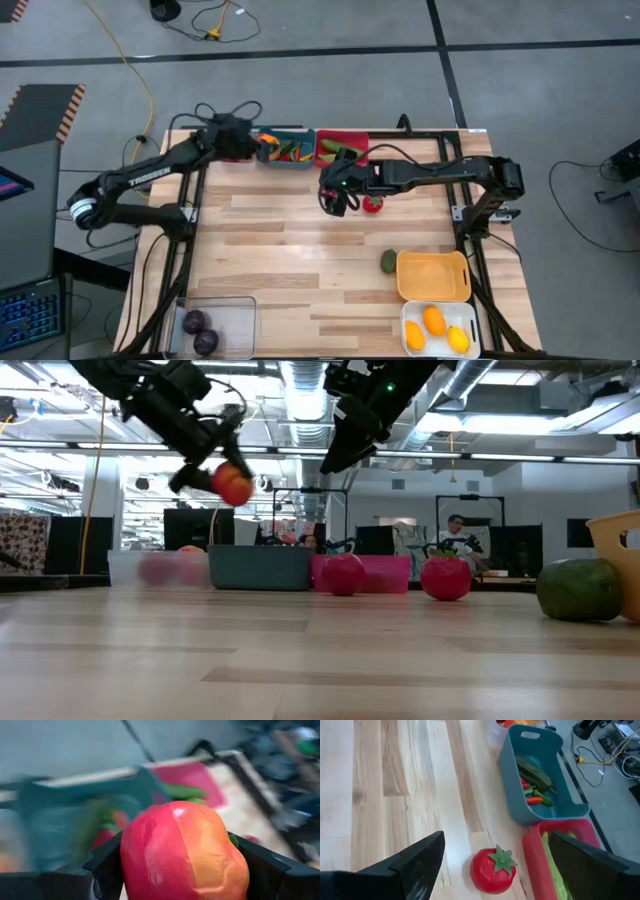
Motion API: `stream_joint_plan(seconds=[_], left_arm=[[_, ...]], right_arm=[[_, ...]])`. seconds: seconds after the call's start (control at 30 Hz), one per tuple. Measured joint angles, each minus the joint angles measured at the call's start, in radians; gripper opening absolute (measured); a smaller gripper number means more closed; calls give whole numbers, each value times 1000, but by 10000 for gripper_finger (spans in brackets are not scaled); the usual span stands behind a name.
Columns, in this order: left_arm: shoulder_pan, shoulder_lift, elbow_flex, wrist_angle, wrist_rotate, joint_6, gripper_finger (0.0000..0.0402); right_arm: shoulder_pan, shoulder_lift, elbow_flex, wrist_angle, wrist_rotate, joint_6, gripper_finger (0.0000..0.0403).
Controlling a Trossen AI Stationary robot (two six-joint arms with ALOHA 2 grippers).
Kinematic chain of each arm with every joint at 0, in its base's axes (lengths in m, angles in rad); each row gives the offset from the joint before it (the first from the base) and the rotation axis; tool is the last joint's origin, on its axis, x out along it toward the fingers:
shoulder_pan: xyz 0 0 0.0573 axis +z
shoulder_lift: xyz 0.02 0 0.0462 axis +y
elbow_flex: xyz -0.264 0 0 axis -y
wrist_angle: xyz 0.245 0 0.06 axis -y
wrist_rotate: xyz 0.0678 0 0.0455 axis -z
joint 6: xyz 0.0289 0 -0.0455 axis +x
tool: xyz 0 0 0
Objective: Sort produce into baskets
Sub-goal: Put the orange tomato into the top transparent bin
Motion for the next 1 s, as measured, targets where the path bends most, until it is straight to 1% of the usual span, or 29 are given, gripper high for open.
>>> stream_joint_plan(seconds=[0.07, 0.17, 0.3, 0.4, 0.53, 0.9, 1.0], left_arm=[[46, -32, 0, -68, -67, 51, 279], [113, -71, 0, -165, -192, 129, 279], [192, -91, 0, -256, -356, 222, 279], [244, -83, 0, -265, -421, 278, 279], [291, -61, 0, -267, -426, 317, 279], [285, -44, 0, -295, -422, 365, 279], [272, -29, 0, -320, -439, 394, 279]], right_arm=[[0, 1, 0, -2, 0, 0, 385], [0, 1, 0, -1, 0, 0, 385], [0, 1, 0, -1, 0, 0, 385], [0, 1, 0, -1, -1, 0, 385], [0, 1, 0, 0, -1, 0, 385], [0, 2, 0, -2, -6, 0, 385], [0, 2, 0, -2, -6, 0, 385]])
